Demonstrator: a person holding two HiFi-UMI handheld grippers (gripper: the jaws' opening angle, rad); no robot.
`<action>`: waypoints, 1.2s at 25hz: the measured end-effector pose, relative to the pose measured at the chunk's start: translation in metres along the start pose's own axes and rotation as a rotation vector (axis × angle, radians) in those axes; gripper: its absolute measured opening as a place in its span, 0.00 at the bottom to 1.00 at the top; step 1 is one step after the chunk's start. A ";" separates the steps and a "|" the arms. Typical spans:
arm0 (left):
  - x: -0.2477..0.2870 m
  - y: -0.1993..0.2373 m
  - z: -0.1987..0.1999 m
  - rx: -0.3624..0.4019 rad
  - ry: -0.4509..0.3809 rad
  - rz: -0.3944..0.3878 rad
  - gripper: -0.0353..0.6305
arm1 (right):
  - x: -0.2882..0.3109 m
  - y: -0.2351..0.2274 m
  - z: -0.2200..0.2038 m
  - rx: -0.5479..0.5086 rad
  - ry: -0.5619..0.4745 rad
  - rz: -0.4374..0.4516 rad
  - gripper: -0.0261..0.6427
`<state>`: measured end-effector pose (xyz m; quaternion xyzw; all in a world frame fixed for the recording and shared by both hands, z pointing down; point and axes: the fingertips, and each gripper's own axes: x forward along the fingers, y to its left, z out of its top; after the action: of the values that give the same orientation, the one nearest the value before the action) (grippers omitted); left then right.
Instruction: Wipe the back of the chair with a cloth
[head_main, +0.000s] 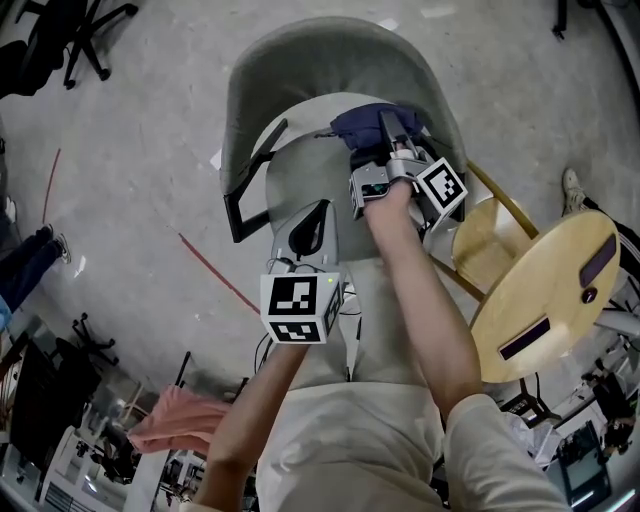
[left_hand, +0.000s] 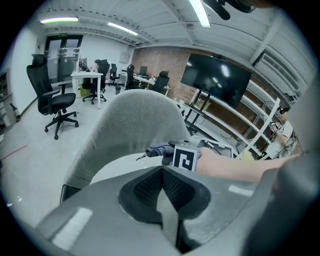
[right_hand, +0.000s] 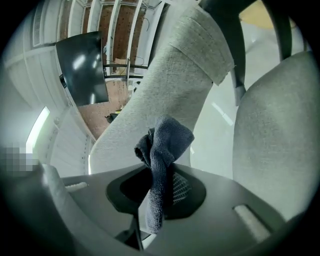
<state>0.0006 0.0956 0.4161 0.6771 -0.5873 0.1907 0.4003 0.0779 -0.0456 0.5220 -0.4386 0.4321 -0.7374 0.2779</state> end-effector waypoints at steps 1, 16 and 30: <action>0.001 0.000 0.000 0.001 0.002 0.001 0.05 | 0.002 -0.007 0.004 -0.002 0.000 -0.013 0.16; 0.009 0.006 -0.011 -0.007 0.025 0.013 0.05 | 0.025 -0.067 0.035 -0.009 -0.049 -0.114 0.16; 0.013 0.019 0.005 -0.026 0.010 0.024 0.05 | 0.045 -0.054 0.041 0.060 -0.117 -0.079 0.16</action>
<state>-0.0152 0.0839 0.4288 0.6638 -0.5959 0.1911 0.4096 0.0916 -0.0717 0.5982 -0.4891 0.3755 -0.7333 0.2864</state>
